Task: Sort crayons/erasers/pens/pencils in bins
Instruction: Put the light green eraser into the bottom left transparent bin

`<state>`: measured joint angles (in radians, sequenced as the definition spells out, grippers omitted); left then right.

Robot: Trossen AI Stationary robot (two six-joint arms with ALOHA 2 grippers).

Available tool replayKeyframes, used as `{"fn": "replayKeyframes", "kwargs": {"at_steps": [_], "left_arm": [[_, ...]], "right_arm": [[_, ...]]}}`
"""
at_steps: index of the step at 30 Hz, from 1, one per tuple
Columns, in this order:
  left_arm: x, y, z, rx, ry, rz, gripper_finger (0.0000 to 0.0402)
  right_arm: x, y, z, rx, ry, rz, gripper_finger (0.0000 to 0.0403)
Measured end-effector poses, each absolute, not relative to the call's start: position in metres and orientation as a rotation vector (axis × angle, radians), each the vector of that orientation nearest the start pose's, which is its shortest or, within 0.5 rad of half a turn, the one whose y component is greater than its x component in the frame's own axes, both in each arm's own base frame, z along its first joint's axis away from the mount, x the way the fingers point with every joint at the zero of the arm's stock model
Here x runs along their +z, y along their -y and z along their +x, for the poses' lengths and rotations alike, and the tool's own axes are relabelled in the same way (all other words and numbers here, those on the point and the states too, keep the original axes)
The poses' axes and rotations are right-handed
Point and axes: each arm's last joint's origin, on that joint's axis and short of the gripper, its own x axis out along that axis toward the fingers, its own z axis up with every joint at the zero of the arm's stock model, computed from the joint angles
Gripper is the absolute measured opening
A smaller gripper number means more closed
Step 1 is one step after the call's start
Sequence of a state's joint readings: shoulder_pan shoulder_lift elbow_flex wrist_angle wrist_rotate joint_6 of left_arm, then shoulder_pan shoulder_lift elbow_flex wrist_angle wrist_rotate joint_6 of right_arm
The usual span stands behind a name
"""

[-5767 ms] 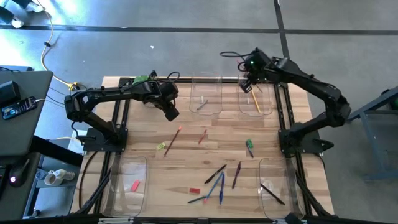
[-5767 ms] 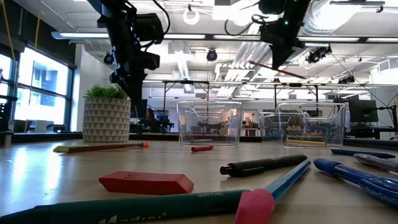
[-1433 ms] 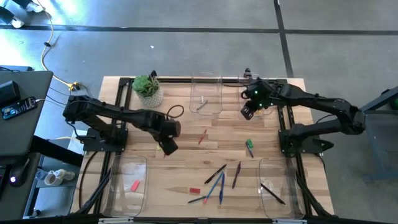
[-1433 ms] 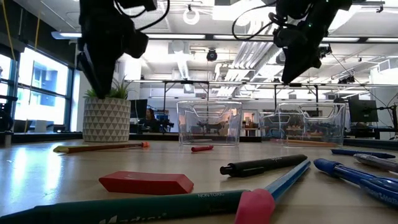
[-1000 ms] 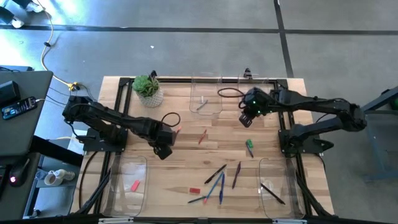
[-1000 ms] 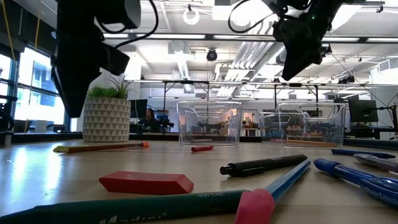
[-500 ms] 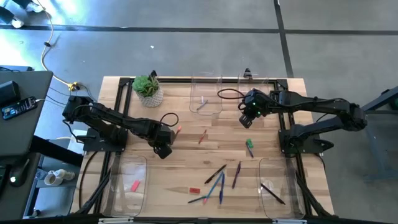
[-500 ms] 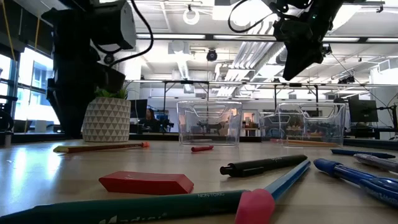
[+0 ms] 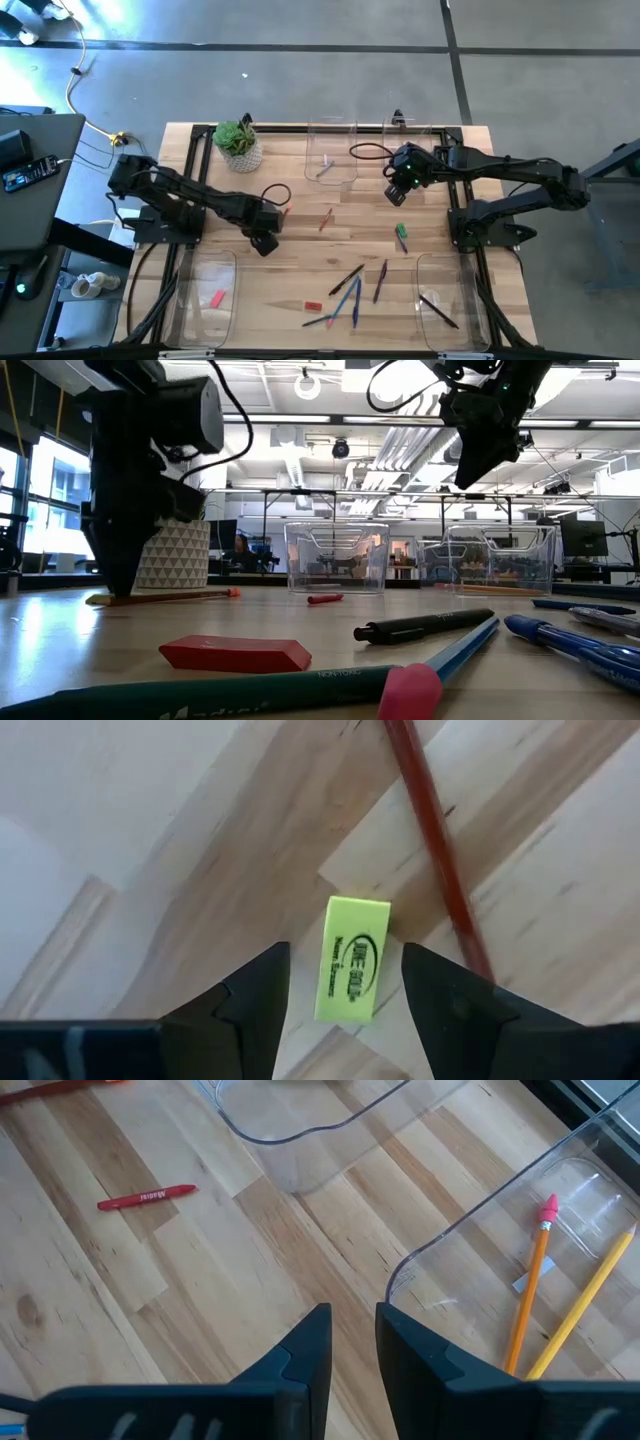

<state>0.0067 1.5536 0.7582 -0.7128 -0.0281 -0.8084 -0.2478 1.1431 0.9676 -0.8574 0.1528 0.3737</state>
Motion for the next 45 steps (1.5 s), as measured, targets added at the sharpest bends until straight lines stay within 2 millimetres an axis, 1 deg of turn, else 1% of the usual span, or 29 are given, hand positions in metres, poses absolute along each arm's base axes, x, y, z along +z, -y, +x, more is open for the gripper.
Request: {"fn": "replayKeyframes", "kwargs": {"at_steps": [4,8,21,25,30,36,41,45], "left_arm": [[0.132,-0.002,0.239,0.641,-1.427,-0.639,0.0182],[0.131,-0.002,0.239,0.646,-1.429,-0.649,0.0174],[0.130,-0.002,0.238,0.664,-1.423,-0.648,0.0085],[0.130,-0.002,0.238,0.666,-1.423,-0.650,0.0070],[0.132,-0.002,0.238,0.669,-1.412,-0.660,0.0067],[0.139,-0.002,0.235,0.653,-1.394,-0.678,0.0065],[0.151,-0.001,0.233,0.618,-1.349,-0.706,0.0063],[0.167,0.000,0.229,0.553,-1.299,-0.757,0.0063]], "right_arm": [[0.277,0.056,0.204,-0.554,-0.960,0.384,0.0073],[0.277,0.056,0.204,-0.548,-0.962,0.373,0.0073],[0.277,0.056,0.204,-0.546,-0.962,0.371,0.0073],[0.277,0.056,0.204,-0.546,-0.962,0.371,0.0073],[0.277,0.056,0.204,-0.546,-0.962,0.372,0.0073],[0.277,0.056,0.204,-0.546,-0.961,0.379,0.0073],[0.277,0.056,0.204,-0.547,-0.961,0.379,0.0073],[0.277,0.056,0.204,-0.547,-0.961,0.379,0.0073]]}}
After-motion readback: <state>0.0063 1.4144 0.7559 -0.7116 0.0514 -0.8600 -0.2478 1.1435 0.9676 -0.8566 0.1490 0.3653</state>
